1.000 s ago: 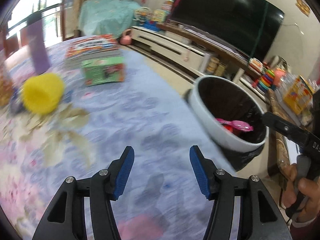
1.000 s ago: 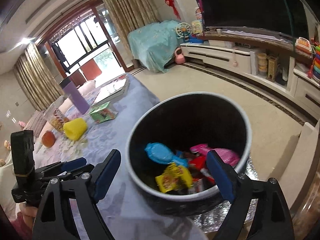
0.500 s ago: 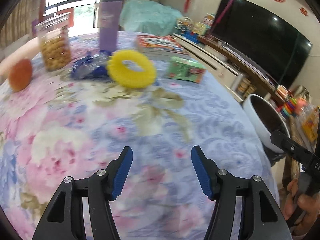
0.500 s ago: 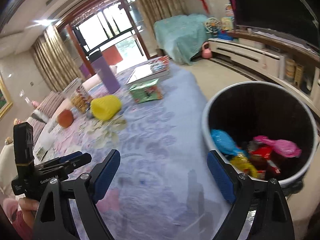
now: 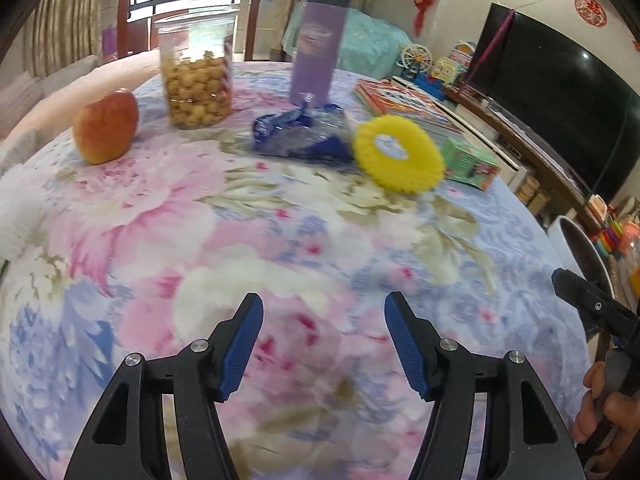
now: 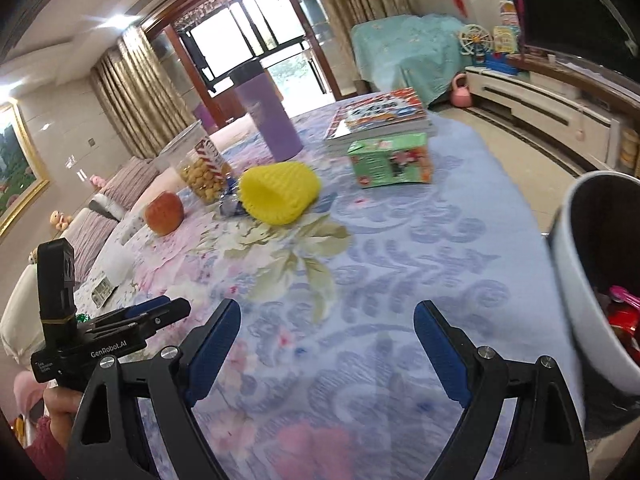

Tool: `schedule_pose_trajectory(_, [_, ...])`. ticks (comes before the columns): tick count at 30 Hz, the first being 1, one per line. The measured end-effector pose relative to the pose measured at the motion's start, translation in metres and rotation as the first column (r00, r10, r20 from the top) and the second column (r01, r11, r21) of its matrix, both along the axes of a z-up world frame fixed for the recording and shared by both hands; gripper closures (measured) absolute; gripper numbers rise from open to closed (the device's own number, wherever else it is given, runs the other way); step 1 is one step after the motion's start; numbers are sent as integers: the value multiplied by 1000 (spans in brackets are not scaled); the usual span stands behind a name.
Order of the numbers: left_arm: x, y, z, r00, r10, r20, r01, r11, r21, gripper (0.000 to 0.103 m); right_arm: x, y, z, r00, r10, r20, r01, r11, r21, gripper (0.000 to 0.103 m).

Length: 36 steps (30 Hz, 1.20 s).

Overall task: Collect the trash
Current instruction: 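Move both open tools back toward the table clutter, then grasp the blue plastic bag with the left tool while the right tool grasps the yellow foam net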

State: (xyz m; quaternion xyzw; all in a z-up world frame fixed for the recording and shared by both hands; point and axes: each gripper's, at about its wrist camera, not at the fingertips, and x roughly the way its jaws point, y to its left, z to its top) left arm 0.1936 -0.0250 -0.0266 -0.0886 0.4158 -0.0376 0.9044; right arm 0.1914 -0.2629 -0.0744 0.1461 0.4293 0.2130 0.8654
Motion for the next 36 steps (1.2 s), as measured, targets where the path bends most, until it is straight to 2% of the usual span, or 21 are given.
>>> schedule_pose_trajectory(5, [18, 13, -4, 1000, -13, -7, 14, 999, 35, 40, 15, 23, -6, 1000, 23, -3, -23, 1000, -4, 13])
schedule_pose_trajectory(10, [41, 23, -7, 999, -35, -1, 35, 997, 70, 34, 32, 41, -10, 999, 39, -9, -39, 999, -1, 13])
schedule_pose_trajectory(15, [68, 32, -9, 999, -47, 1, 47, 996, 80, 33, 51, 52, -10, 999, 43, -5, -43, 999, 2, 13])
schedule_pose_trajectory(17, [81, 34, -10, 998, -60, 1, 60, 995, 80, 30, 60, 57, -11, 999, 44, -3, -44, 999, 2, 13])
schedule_pose_trajectory(20, [105, 36, -13, 994, -110, 0, 110, 990, 93, 25, 74, 62, -12, 999, 42, -4, -42, 999, 0, 13])
schedule_pose_trajectory(28, [172, 47, -23, 973, -229, -8, 228, 964, 137, 23, 108, 73, -21, 999, 42, -15, -42, 999, -1, 13])
schedule_pose_trajectory(32, [194, 48, -25, 961, -277, -6, 276, 953, 128, 22, 119, 77, -26, 999, 39, -18, -38, 999, 6, 15])
schedule_pose_trajectory(33, [198, 47, -26, 958, -287, -5, 286, 950, 128, 22, 121, 77, -27, 999, 39, -17, -39, 999, 9, 18])
schedule_pose_trajectory(35, [204, 43, -28, 951, -310, 7, 306, 943, 133, 22, 126, 79, -29, 998, 53, -20, -52, 998, 18, 40])
schedule_pose_trajectory(36, [206, 41, -29, 948, -319, 14, 314, 939, 140, 22, 128, 80, -31, 998, 63, -29, -62, 998, 19, 64])
